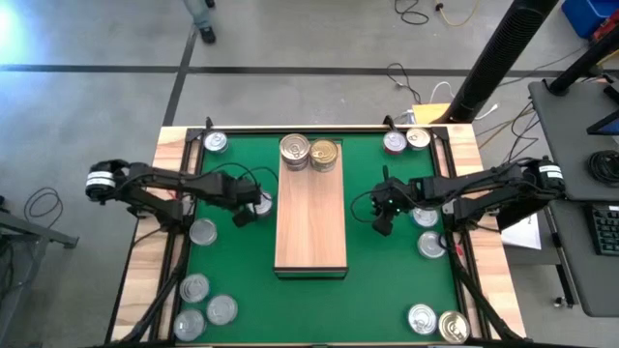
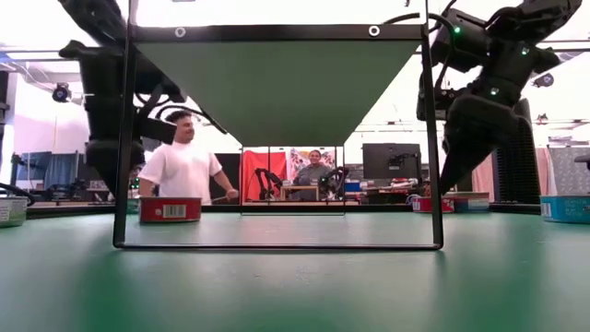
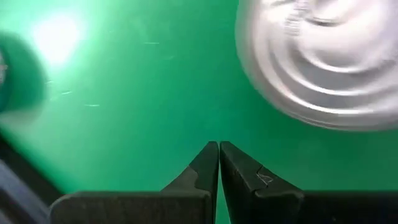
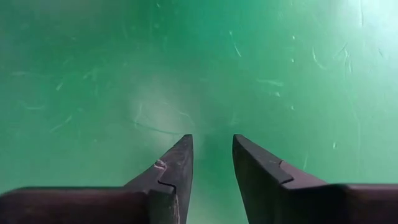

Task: Stack canned seafood by type on shelf
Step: Put the red tuna can on the shelf

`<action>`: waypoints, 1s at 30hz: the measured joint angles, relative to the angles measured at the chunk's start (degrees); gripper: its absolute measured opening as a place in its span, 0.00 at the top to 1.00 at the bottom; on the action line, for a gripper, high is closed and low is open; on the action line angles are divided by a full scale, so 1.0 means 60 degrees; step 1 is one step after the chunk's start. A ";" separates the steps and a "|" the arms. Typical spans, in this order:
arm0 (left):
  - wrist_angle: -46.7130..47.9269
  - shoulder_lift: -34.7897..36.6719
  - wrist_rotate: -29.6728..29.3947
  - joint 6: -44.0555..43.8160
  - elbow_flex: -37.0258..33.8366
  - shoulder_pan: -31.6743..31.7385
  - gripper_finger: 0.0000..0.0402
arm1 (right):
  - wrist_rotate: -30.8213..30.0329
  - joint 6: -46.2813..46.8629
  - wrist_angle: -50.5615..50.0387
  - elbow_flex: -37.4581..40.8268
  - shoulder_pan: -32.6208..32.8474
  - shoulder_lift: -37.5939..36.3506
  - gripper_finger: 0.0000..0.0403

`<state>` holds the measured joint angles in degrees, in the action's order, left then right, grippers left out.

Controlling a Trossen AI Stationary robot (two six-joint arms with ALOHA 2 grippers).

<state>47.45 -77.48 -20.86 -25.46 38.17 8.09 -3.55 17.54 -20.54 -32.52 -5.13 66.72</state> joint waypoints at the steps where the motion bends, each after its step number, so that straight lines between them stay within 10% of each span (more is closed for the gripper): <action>1: -0.0032 -0.0043 -0.0110 -0.0025 0.0000 0.0141 1.00 | 0.0003 0.0001 0.0009 -0.0019 0.0000 0.0000 0.73; 16: -0.5589 -0.0050 0.1296 0.1162 -0.1797 0.0421 1.00 | 0.1028 0.0139 0.0232 0.0013 0.0313 -0.0001 0.81; 30: -1.3675 -0.1510 0.4488 0.2470 -0.3617 0.0285 1.00 | 0.0718 -0.1111 0.6718 0.1576 0.0310 0.0605 0.62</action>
<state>-34.60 -86.53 6.07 -10.64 16.47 9.80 0.76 10.88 19.77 -23.06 -3.27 70.35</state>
